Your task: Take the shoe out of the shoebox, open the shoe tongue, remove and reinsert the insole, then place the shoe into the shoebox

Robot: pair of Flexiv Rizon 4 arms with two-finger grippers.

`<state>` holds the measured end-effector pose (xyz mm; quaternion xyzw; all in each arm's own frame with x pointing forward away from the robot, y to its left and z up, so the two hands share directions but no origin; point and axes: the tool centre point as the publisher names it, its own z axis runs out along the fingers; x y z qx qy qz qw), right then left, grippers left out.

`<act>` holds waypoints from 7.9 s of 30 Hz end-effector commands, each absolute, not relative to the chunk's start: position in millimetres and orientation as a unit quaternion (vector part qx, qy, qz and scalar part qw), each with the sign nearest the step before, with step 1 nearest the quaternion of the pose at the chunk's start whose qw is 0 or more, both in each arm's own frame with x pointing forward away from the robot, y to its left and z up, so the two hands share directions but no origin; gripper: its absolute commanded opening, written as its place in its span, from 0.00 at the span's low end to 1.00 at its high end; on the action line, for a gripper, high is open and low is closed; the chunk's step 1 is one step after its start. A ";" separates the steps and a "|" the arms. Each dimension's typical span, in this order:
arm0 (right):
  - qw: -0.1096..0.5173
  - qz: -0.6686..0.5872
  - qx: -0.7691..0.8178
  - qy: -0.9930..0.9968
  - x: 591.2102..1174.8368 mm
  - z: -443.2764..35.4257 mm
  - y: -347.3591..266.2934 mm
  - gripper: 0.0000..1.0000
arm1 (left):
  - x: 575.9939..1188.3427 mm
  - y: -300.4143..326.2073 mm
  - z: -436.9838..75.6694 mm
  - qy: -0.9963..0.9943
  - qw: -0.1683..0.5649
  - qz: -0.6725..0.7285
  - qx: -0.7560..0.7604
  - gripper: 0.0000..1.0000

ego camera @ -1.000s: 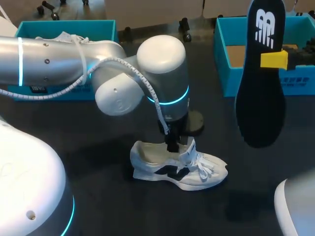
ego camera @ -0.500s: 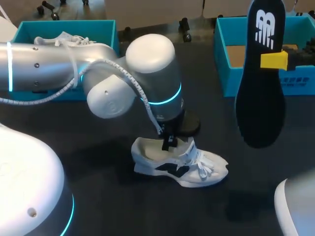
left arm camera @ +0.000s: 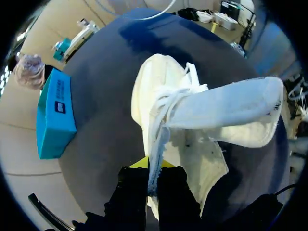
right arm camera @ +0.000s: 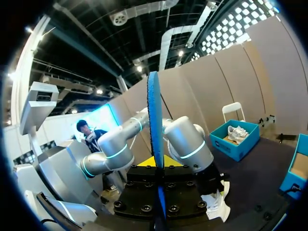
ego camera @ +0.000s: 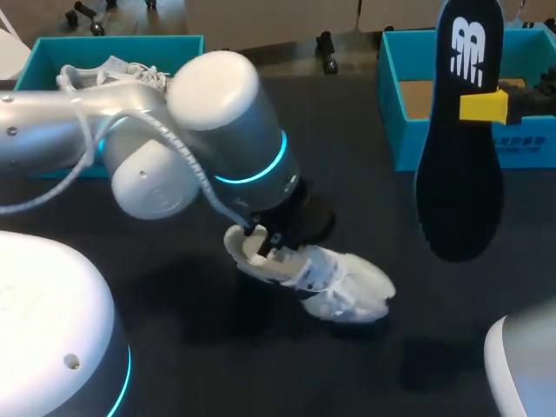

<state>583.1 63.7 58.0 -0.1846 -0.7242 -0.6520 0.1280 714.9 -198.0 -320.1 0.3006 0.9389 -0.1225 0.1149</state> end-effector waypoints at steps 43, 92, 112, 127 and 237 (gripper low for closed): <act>0.131 -0.649 -0.184 -0.726 587.2 60.6 65.5 0.00 | 705.5 -192.5 -269.6 0.746 0.090 -0.064 0.657 0.00; 0.131 -0.649 -0.184 -0.726 587.2 60.6 65.5 0.00 | 699.3 -204.7 -303.9 0.705 -0.022 -0.006 0.709 0.00; 0.131 -0.649 -0.184 -0.726 587.2 60.6 65.5 0.00 | 692.7 -195.1 -339.3 0.700 -0.076 0.023 0.709 0.00; 0.131 -0.649 -0.184 -0.726 587.2 60.6 65.5 0.00 | 683.0 -201.3 -360.0 0.698 -0.088 0.028 0.710 0.00; 0.262 -0.616 -0.214 -0.712 639.8 30.5 62.4 0.00 | 759.5 -198.8 -112.3 0.487 0.513 -0.491 0.508 1.00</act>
